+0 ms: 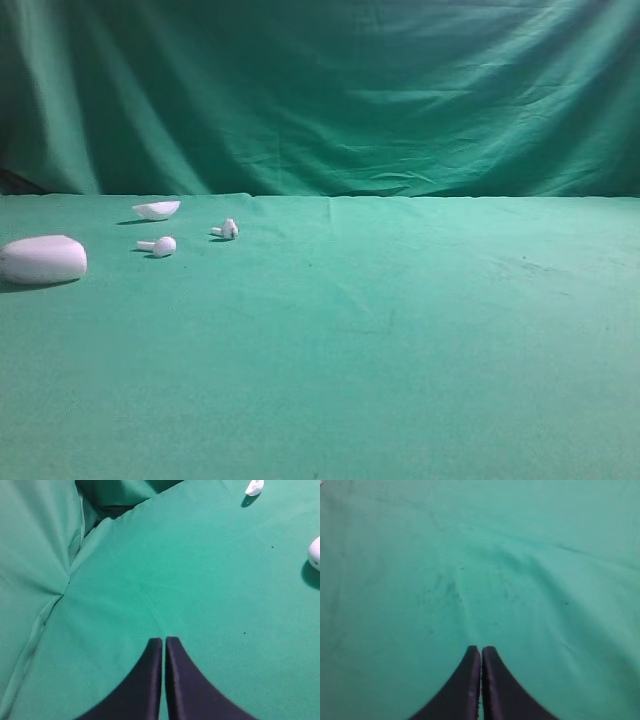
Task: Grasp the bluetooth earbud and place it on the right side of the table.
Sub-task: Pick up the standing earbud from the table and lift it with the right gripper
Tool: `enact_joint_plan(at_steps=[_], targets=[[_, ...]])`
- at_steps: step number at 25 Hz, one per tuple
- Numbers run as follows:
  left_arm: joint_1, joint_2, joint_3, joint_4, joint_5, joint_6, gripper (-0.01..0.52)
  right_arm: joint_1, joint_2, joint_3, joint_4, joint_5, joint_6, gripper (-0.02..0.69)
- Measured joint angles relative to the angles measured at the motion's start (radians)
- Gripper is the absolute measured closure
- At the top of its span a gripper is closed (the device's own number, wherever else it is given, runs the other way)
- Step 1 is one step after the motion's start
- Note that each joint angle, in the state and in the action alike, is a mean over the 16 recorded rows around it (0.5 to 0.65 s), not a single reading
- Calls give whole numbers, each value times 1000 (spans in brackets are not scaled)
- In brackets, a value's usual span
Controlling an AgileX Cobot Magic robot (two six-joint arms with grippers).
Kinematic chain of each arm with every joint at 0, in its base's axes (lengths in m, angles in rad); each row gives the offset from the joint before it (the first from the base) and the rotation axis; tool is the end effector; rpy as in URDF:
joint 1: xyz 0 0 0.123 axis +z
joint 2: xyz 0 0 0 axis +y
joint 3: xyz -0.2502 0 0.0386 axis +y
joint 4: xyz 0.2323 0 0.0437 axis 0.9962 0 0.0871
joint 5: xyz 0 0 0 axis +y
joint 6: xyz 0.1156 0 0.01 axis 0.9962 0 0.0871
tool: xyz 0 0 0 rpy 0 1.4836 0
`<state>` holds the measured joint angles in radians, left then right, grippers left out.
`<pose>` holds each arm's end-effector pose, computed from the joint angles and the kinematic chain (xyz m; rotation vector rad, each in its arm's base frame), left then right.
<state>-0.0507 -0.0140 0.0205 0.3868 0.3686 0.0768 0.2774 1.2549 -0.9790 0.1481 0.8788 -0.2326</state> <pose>0.0935 0.0111 0.1703 0.3548 1.8152 0.3975 0.2372 0.0813 0.2508 -0.5812 2.5706 0.1976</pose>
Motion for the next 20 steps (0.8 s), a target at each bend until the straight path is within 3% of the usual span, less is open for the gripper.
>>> enact_joint_plan(at_steps=[11,20], targets=[[0,0,0,0,0,0,514,283,583,-561,-38,132,13,651],[0,0,0,0,0,0,514,396,916,-942,-98,146,53,466]])
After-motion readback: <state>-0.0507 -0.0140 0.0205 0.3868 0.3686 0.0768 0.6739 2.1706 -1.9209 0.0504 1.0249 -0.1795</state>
